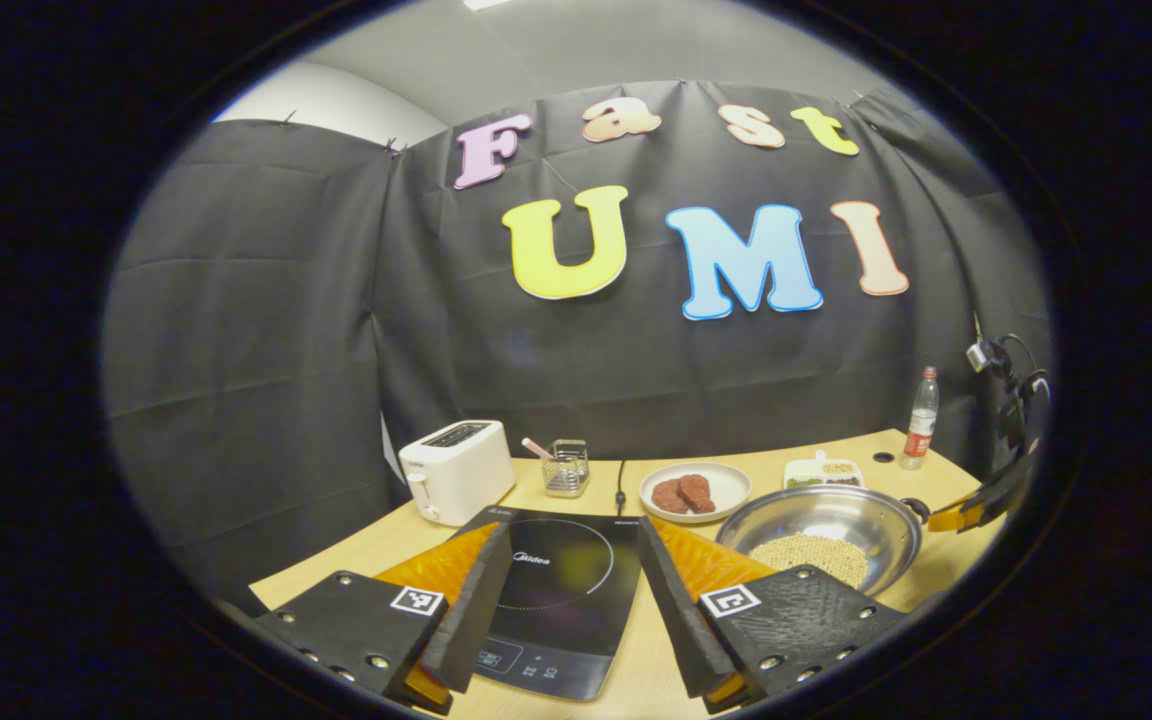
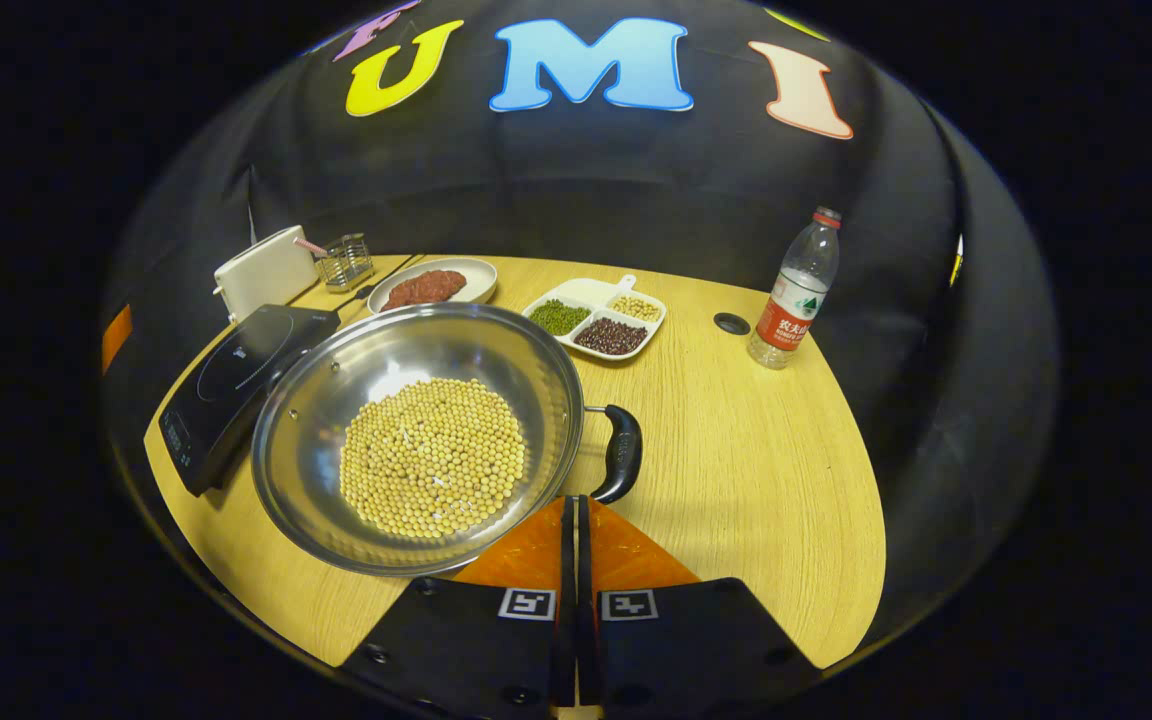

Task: First push the handle of the pot to place it horizontally, then grasp the pot with both hands and set it on the induction cooktop.

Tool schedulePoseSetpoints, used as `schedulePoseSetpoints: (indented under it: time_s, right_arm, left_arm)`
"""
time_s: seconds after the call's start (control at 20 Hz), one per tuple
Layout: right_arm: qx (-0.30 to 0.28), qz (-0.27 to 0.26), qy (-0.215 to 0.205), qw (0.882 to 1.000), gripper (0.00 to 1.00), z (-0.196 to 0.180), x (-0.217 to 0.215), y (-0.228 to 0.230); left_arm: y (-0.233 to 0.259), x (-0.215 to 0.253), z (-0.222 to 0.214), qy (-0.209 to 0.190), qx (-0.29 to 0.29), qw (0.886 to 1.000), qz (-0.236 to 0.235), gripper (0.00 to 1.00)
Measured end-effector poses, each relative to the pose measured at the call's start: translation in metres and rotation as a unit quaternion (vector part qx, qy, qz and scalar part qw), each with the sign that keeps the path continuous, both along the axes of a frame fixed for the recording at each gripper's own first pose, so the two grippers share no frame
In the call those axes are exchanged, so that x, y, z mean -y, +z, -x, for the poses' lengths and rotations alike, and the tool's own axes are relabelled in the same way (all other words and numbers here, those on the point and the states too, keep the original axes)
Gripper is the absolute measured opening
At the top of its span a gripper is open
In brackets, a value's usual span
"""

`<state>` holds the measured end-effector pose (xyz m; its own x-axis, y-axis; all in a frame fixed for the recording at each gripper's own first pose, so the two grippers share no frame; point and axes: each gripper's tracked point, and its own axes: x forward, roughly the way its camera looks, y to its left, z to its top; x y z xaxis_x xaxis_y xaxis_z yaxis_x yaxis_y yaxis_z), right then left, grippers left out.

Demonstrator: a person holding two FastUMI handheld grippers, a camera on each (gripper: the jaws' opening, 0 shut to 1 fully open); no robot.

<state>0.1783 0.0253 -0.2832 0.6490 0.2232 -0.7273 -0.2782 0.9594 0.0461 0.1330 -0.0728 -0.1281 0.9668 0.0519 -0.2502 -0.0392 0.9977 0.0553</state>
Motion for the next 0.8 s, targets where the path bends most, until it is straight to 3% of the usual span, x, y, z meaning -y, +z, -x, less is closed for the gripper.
schedulePoseSetpoints:
  time_s: [0.1, 0.15, 0.25, 0.55, 0.8]
  right_arm:
    - [0.017, -0.010, -0.010, 1.000, 0.43, -0.002, 0.000, 0.011]
    - [0.029, -0.011, -0.015, 0.999, 0.77, -0.002, 0.000, 0.017]
    - [0.050, -0.008, -0.023, 0.998, 0.97, -0.004, 0.002, 0.025]
    - [0.066, -0.013, -0.036, 0.997, 0.96, -0.013, 0.001, 0.026]
    - [0.056, -0.020, -0.046, 0.997, 0.97, -0.025, 0.002, 0.014]
  left_arm:
    - [-0.004, 0.009, -0.010, -0.017, 0.000, 1.000, 0.006, 0.75]
    - [-0.006, 0.016, -0.016, -0.030, -0.001, 0.999, 0.013, 0.78]
    - [-0.019, 0.034, -0.026, -0.059, -0.015, 0.998, 0.026, 0.76]
    - [-0.055, 0.072, -0.059, -0.115, -0.051, 0.992, 0.033, 0.77]
    - [-0.084, 0.094, -0.084, -0.138, -0.084, 0.986, 0.042, 0.75]
